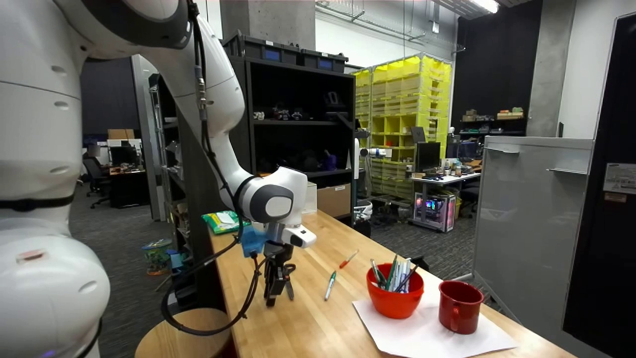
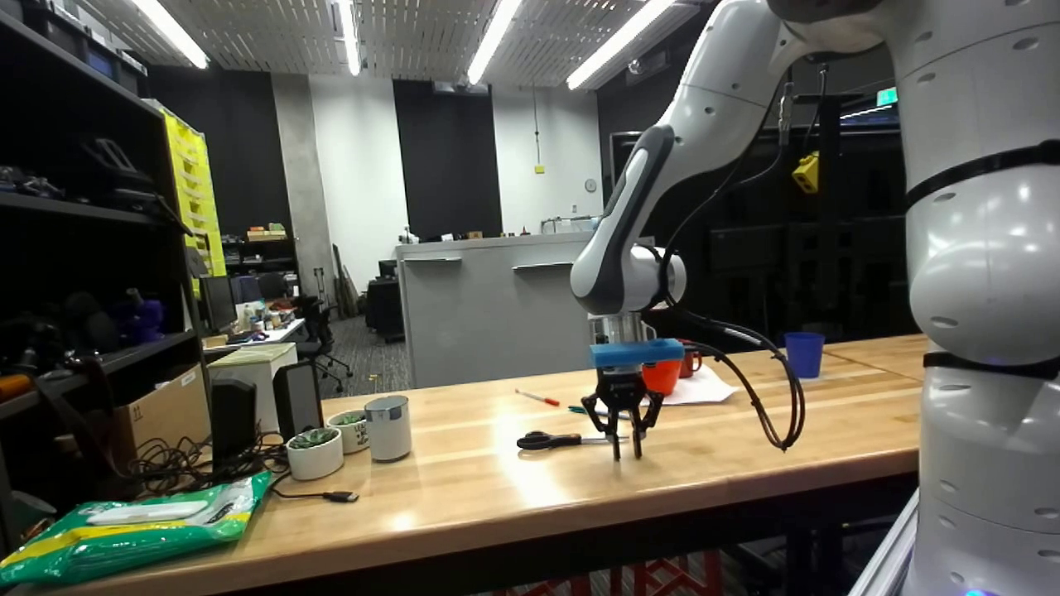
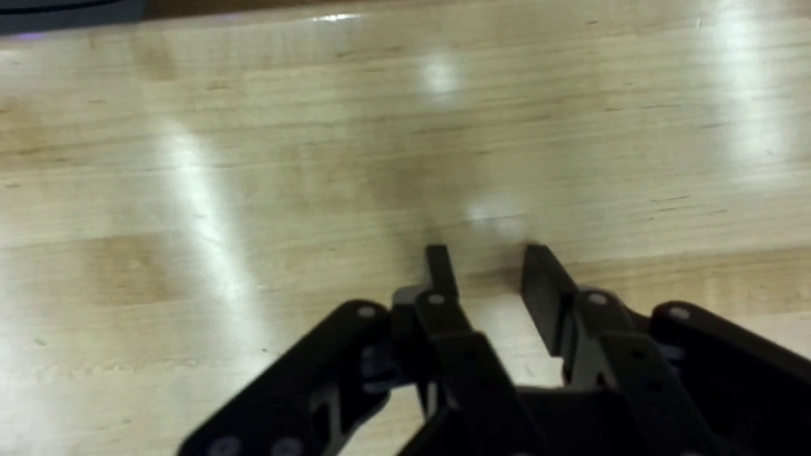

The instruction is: Spin the scissors clockwise and open and close the scissors legs using the thumb and finger placements

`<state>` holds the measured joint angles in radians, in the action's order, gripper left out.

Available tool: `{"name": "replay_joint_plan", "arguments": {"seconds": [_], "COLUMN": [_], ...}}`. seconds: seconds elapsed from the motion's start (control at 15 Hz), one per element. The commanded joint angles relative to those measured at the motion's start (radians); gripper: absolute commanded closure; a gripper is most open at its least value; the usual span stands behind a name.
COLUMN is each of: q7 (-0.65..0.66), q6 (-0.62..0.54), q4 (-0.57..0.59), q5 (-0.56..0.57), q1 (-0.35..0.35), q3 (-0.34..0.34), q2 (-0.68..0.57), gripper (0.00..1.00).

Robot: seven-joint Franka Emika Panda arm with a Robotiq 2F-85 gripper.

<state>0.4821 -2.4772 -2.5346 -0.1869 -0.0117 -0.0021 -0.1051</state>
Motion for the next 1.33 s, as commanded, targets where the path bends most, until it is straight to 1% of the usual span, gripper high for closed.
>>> {"name": "replay_joint_plan", "arguments": {"seconds": [0.0,0.53,1.0,1.27], "q7": [0.049,0.083,0.056,0.046], "q6": [-0.018,-0.046,-0.093,-0.101], "q4": [-0.01,-0.008,0.011,0.03], "q5": [0.03,0.066,0.052,0.05], "q1": [-0.022,-0.027,-0.019,-0.016], "q3": [-0.002,-0.008,-0.014,-0.022], "q2": [-0.006,-0.01,-0.029,-0.046], "gripper": [0.99,1.0,1.0,1.0]}}
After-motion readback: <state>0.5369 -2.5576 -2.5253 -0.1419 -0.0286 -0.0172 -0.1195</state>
